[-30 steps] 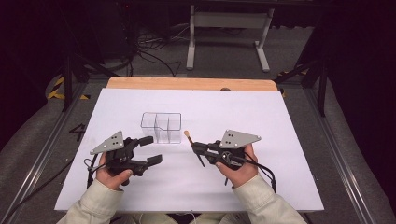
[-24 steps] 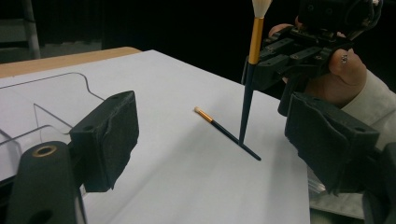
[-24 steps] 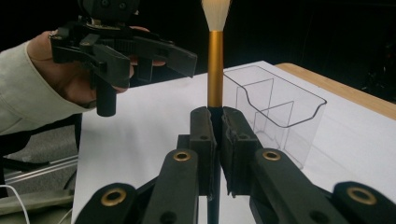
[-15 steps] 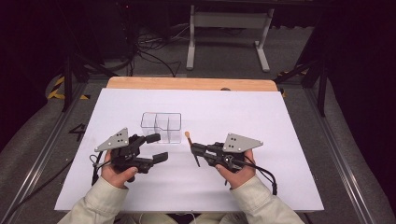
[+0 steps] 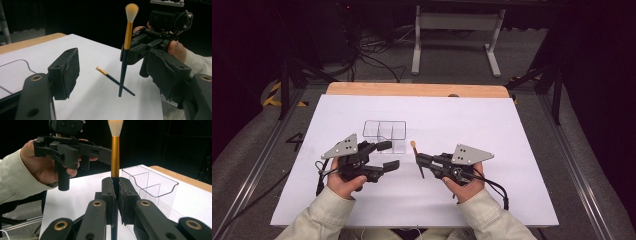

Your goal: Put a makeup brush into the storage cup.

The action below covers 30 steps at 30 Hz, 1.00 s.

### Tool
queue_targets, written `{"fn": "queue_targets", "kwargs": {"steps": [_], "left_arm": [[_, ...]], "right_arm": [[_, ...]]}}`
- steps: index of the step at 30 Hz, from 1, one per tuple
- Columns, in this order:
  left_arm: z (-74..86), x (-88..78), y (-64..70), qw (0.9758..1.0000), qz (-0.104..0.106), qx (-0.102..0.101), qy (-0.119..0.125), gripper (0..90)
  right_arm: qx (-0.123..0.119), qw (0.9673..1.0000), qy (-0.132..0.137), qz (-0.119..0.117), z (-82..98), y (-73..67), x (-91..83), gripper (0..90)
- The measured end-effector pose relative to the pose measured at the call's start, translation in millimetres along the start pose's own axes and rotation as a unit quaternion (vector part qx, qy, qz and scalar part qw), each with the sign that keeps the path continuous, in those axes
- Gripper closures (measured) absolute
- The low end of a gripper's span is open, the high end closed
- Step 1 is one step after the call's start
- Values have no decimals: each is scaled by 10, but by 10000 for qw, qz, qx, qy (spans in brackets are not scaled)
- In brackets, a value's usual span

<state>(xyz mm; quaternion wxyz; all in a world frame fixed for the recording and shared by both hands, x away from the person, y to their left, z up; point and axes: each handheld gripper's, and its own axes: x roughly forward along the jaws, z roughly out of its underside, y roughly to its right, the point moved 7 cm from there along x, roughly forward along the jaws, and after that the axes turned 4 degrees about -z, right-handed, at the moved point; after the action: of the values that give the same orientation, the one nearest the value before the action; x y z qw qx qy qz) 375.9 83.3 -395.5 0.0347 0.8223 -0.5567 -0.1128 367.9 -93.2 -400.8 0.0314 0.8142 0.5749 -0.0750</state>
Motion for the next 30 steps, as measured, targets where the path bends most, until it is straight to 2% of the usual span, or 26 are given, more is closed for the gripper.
{"fn": "queue_targets", "kwargs": {"steps": [11,17,26,30], "left_arm": [[-85,142,91,9995,311,79,68,374],[-84,231,140,9988,486,66,-20,439],[-75,260,130,9986,521,19,-50,495],[-77,263,138,9983,586,-31,-31,553]], "right_arm": [[21,10000,39,22,45,-26,32,841],[23,10000,37,6,70,-50,60,841],[9,10000,43,6,78,-75,77,841],[-3,10000,22,-10,91,-86,97,841]]}}
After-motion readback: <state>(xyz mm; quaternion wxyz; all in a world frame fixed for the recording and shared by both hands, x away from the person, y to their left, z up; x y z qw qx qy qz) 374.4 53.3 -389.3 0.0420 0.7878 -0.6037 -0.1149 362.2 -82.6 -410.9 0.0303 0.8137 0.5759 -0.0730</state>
